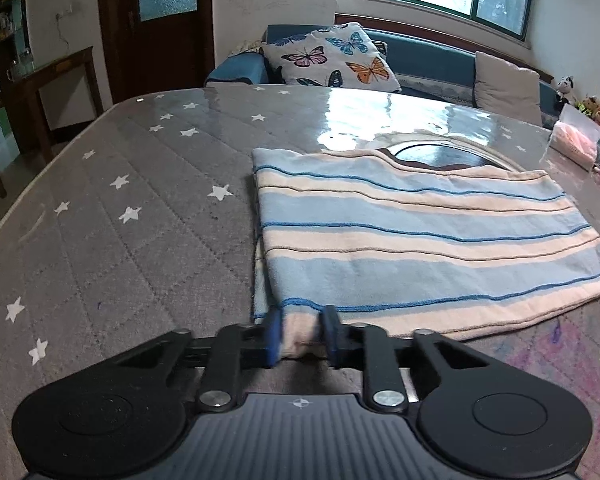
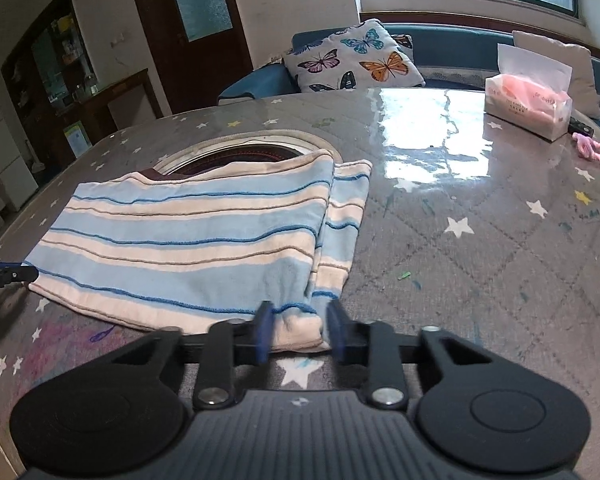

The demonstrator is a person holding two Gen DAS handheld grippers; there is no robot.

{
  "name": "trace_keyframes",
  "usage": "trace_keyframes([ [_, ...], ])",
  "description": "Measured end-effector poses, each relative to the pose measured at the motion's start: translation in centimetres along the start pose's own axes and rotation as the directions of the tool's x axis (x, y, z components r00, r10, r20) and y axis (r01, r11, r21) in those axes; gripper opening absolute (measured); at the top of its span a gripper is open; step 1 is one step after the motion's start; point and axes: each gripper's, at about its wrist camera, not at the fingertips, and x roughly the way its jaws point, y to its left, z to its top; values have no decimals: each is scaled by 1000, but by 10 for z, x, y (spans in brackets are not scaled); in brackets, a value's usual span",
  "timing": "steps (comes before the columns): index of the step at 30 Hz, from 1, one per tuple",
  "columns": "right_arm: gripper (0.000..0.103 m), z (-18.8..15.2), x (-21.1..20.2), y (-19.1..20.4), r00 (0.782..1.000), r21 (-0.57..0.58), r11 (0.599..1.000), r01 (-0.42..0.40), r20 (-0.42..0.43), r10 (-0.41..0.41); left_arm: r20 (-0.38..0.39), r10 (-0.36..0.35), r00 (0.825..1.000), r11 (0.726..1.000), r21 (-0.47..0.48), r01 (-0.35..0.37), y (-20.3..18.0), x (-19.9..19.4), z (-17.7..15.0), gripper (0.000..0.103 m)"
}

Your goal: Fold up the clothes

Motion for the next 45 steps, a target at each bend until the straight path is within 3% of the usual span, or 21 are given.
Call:
trace_keyframes([
  [4,11,-1,-3,-3,1000,1,1000,2,5,-2,-8,-34,999,999,11,34,-2,-11,-5,12],
  [12,9,-10,-33,-9,1000,-55,998,14,-5,-15,-60,-122,991,989,78,127,-18,-61,-42,11],
  [17,13,-35,-64,-14,997,-77,996,34,-67,-39,-98,-169,981,978,105,179,-28,-84,-69,14],
  [21,18,-47,-84,-18,997,-75,995,61,-44,-64,-89,-153,984,982,100,162,-22,-92,-64,25],
  [27,22,-29,-94,-10,998,-80,996,36,57,-31,16,-97,995,992,85,95,-12,-105,-43,35],
  [31,23,-20,-69,-1,999,-84,996,-17,48,22,52,-114,992,992,62,111,-17,-95,-33,35],
  [35,23,-17,-44,5,999,-79,996,-37,31,40,39,-151,988,987,64,148,-29,-72,-27,35],
  [40,23,-20,-26,-7,1000,-50,999,-3,12,4,-7,-127,992,986,104,127,-40,-42,-27,35],
  [45,26,-13,-28,-15,999,-52,998,38,20,-37,-15,-126,992,989,78,127,-34,-32,-20,35],
])
